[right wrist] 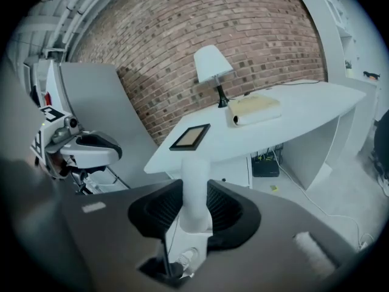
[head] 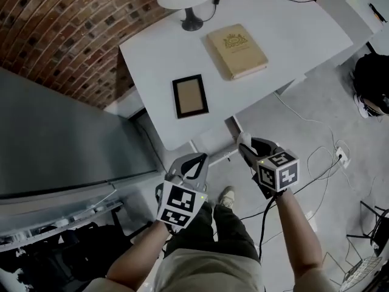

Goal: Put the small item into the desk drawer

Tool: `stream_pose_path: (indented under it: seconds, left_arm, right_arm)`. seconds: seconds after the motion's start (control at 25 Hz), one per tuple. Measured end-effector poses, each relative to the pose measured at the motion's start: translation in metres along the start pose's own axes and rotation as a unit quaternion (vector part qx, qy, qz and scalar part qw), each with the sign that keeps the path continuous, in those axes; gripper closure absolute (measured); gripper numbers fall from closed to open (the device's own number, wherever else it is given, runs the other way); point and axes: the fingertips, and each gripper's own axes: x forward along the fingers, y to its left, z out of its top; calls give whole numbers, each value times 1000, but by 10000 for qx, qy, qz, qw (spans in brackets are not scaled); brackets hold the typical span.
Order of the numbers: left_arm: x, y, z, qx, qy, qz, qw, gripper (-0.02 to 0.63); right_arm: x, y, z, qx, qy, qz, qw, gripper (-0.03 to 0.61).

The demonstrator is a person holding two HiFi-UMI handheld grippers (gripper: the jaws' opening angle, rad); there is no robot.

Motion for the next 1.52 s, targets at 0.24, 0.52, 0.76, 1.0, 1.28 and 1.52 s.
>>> stream_pose_path:
  seconds: [0.24,0.52,0.76,1.0,1.28,1.52]
  left_arm:
    - [54,9,-60,-73,302,-198,9993,611]
    - [113,19,-133,-137,605,-313,9976,611]
    - [159,36,-183,-265,732,-320,9964,611]
    - [194,51,-235,-434,936,-245,9944,611]
    - [219,64,-271,-706,979,-190,9925,611]
    - [229,72,-290,-926,1023,-213,9902,612]
  right_arm:
    - [73,-22,-52,-273,368,48,9989,452]
    - [146,-49,-104,-671,822,127,9943,451]
    - [209,-70,-149,-1220,1448,136,9818,451]
    - [267,-86,-187,-1893,2046,162,9602,451]
    - [306,-98,-230,-2253,2809,304,9324,449]
    - [329,-109,-255,-1948,3100,351,9299,446]
